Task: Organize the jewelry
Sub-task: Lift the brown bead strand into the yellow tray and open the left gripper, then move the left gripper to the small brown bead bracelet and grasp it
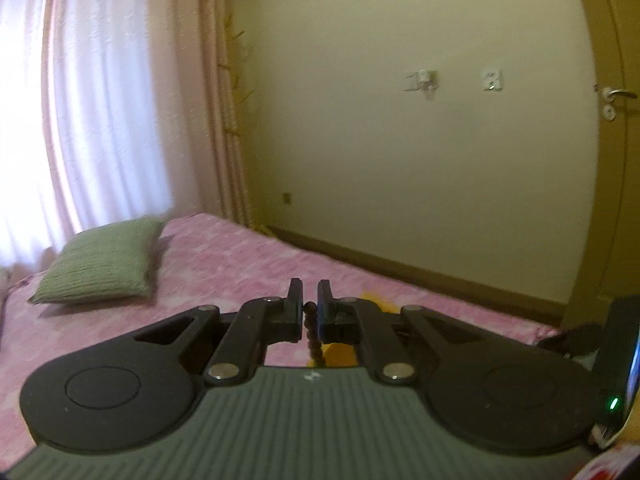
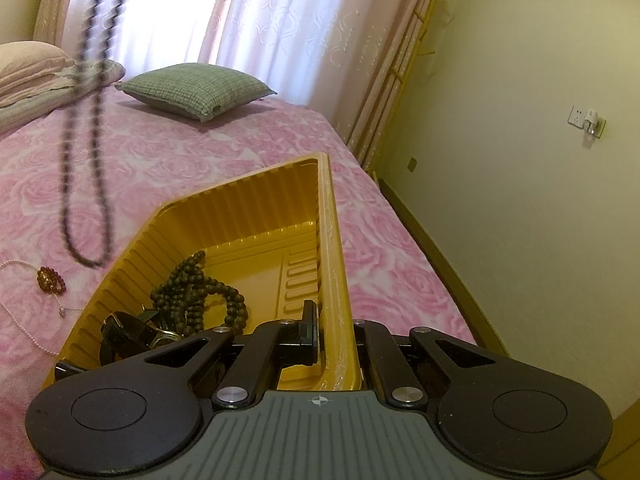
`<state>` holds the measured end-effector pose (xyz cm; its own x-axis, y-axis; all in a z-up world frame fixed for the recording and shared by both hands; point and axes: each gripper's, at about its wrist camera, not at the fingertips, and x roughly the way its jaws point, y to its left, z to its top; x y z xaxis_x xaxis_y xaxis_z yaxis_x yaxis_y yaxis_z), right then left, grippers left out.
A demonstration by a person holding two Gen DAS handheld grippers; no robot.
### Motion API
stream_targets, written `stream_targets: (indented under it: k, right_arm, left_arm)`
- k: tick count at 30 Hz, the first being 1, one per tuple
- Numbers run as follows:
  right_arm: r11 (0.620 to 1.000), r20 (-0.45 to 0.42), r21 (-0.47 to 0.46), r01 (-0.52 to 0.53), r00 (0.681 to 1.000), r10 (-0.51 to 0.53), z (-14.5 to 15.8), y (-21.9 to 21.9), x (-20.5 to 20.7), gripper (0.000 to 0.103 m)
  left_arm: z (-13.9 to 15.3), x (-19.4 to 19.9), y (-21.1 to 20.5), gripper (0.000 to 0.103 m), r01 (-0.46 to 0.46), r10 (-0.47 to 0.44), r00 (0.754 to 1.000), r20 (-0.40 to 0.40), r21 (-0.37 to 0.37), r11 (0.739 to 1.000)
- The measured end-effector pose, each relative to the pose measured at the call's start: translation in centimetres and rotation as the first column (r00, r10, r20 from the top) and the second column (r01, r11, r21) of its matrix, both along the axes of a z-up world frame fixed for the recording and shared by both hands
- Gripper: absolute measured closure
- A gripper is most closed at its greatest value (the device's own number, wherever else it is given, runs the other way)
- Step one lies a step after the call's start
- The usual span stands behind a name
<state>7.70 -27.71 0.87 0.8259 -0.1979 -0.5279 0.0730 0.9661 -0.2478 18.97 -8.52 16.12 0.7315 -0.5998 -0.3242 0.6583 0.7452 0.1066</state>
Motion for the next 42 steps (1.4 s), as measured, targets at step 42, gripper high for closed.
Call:
stream_targets:
  k: [42]
  right_arm:
    - [1.000,-0.008,0.005,0.004,1.000,-0.004,-0.3,-0.3,0.1,0.099]
  left_arm:
    - [-10.3,3.8,-0.9,0.066,-0.006,0.015,0.963,-0.268,0.033,0.999]
